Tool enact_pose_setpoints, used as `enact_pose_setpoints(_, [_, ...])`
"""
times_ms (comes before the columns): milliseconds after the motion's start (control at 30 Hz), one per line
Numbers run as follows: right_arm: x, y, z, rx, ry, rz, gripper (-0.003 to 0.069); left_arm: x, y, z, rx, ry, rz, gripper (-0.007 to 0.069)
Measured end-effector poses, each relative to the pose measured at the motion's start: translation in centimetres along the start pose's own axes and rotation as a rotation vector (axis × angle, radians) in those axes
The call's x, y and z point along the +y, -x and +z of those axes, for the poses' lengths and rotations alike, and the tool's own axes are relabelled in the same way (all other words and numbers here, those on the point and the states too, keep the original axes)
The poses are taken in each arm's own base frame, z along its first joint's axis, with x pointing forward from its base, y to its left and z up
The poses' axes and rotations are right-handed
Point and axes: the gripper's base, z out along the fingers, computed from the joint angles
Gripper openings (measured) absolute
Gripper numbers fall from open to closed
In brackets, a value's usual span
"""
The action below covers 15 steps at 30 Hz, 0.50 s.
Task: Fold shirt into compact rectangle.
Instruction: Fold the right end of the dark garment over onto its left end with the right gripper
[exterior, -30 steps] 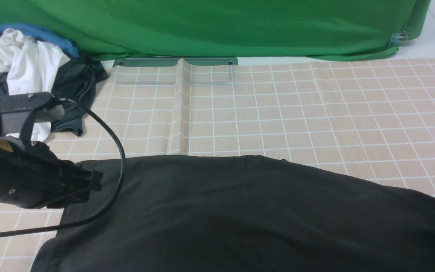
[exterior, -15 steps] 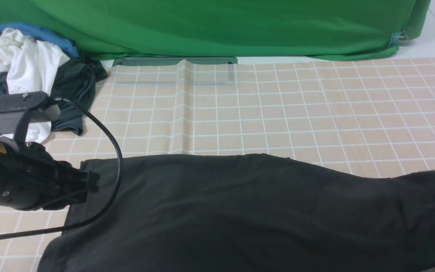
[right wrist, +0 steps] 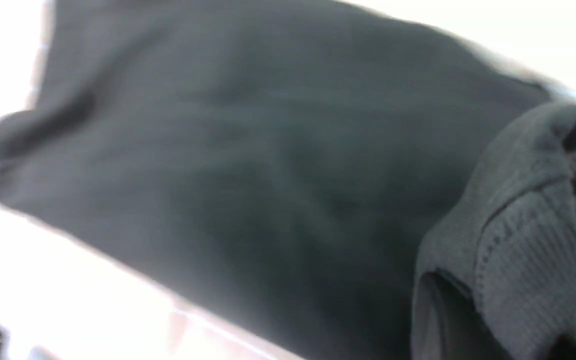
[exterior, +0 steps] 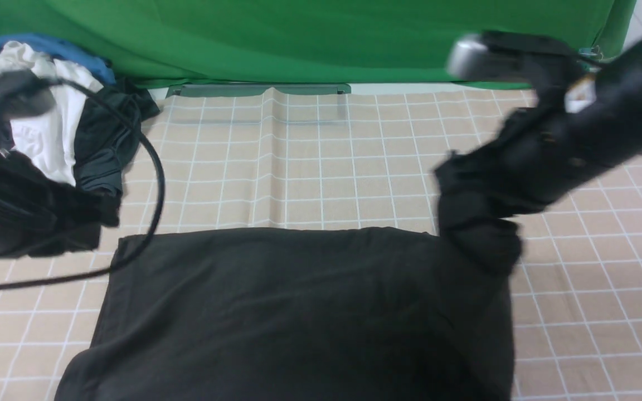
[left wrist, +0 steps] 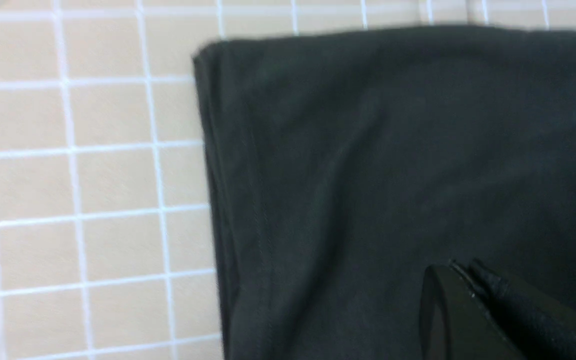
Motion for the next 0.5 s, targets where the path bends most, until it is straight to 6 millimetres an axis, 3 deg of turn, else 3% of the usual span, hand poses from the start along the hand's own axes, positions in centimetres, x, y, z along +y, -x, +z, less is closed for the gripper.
enact_pose_setpoints(100, [2.6,0.8,1.2,0.008,0.049,-0.051,0.01,-0.1,0.1,-1.6,-0.05,0.006,-0.004,0.0019])
enact_pose_setpoints(233, [7.4,2.4,5.1,0.049,0.119,-0.128,0.01,-0.2,-1.1,-5.3,-0.166,0.009,-0.013,0.0019])
enact_pose_setpoints(433, [11.8,3.3,9.6,0.091,0.198,-0.168,0.01,0.3,-3.0,-7.8,-0.205,0.063,-0.023,0.0019])
enact_pose_setpoints(500, [13.7,3.2,12.0,0.12,0.226,-0.188,0.01,0.5,-3.8,-8.7,-0.208,0.088,-0.025,0.0019])
